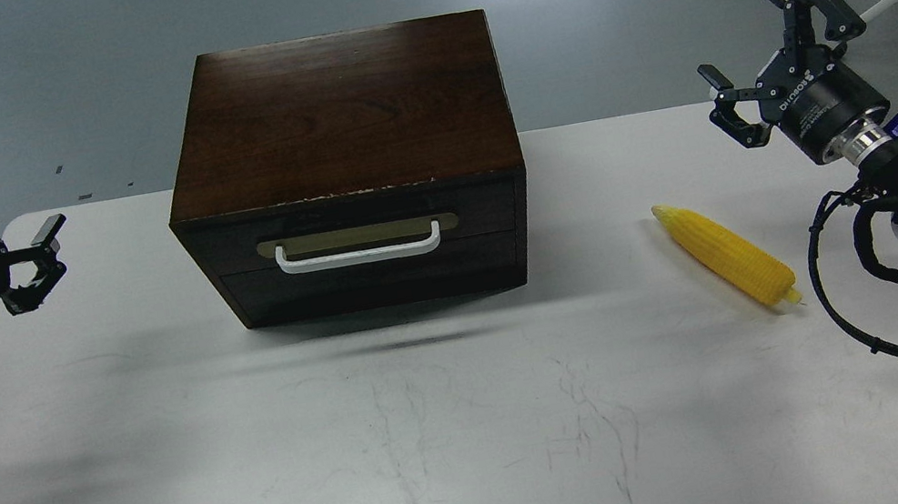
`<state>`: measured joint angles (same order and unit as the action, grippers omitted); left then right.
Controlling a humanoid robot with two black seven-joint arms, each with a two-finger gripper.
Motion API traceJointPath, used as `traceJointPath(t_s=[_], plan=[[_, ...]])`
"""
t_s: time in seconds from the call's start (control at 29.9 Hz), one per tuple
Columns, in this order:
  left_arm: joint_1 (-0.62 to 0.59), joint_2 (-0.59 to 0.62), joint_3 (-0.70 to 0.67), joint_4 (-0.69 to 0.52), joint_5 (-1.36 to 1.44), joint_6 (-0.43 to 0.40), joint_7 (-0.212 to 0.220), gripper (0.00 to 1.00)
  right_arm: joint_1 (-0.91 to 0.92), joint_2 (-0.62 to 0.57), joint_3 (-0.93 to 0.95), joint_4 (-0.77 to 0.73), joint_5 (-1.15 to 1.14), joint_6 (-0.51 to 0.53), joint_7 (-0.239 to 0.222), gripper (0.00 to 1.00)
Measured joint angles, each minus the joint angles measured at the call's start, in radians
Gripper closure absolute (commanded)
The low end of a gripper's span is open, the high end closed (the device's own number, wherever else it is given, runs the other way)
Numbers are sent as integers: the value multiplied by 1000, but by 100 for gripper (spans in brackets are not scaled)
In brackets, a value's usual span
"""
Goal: Put corn in drawer with both arms
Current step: 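Raise the left gripper and swing it toward the wooden box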
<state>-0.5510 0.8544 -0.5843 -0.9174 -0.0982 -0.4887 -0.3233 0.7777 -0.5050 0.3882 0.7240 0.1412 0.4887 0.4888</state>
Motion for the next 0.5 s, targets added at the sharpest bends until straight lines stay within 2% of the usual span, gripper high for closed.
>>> traceJointPath(t_s=[0.3,0.5], plan=[[-5,8,-5,1,4,0,11,1,0,0,0,0,0,0,0,0],[-133,36,-31,9,11,0,12,1,3,-5,-2,3,0,0,0,0]])
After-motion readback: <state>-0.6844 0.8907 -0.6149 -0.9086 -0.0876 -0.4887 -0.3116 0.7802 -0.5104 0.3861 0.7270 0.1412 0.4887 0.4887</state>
